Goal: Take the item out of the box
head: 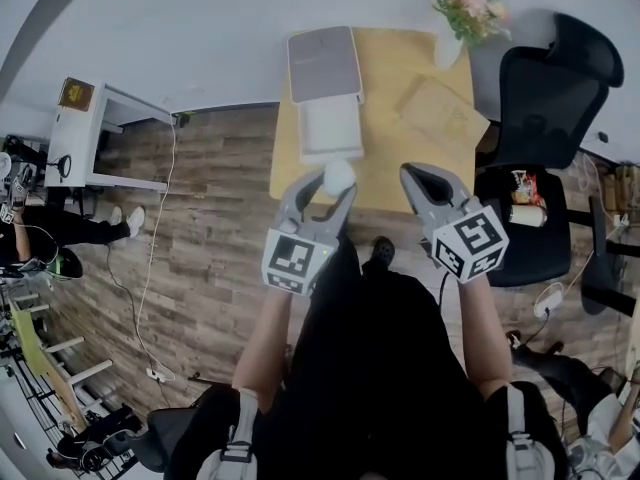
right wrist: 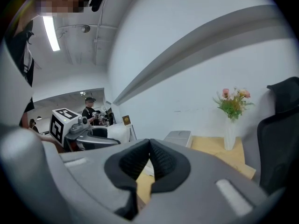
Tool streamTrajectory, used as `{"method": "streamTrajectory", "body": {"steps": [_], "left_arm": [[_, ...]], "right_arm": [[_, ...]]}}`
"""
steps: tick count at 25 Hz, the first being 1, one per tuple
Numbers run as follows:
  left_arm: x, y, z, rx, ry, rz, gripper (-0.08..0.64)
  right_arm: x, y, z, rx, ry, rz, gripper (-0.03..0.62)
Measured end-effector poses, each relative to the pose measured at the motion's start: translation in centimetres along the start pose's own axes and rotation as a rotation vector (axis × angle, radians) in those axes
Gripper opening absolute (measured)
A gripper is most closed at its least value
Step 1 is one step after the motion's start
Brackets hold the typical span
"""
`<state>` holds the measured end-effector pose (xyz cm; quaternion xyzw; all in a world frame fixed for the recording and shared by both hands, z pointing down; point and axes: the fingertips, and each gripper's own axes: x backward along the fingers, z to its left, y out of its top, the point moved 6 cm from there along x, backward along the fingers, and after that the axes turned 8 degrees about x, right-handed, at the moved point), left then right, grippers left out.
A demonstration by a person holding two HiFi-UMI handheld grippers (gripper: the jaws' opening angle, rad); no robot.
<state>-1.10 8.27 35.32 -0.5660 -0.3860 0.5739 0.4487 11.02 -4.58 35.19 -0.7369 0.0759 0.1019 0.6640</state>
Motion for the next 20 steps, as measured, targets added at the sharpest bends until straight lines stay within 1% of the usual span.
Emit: {"method": "streamTrajectory", "body": {"steps": [7,20], "left_arm": [[0.33,0.04,-0.22,0.017,0.002,-0.025,0.186],[0.10,0.18,-0.04,0.028,-0.012,-0.030,0.186]], "right_arm": [[0.33,-0.22,0.49,0.008,-0.013,-0.005,0.003],[-0.02,-0.14,0.41,0.006,-0.025,-0.005,0.003]]}}
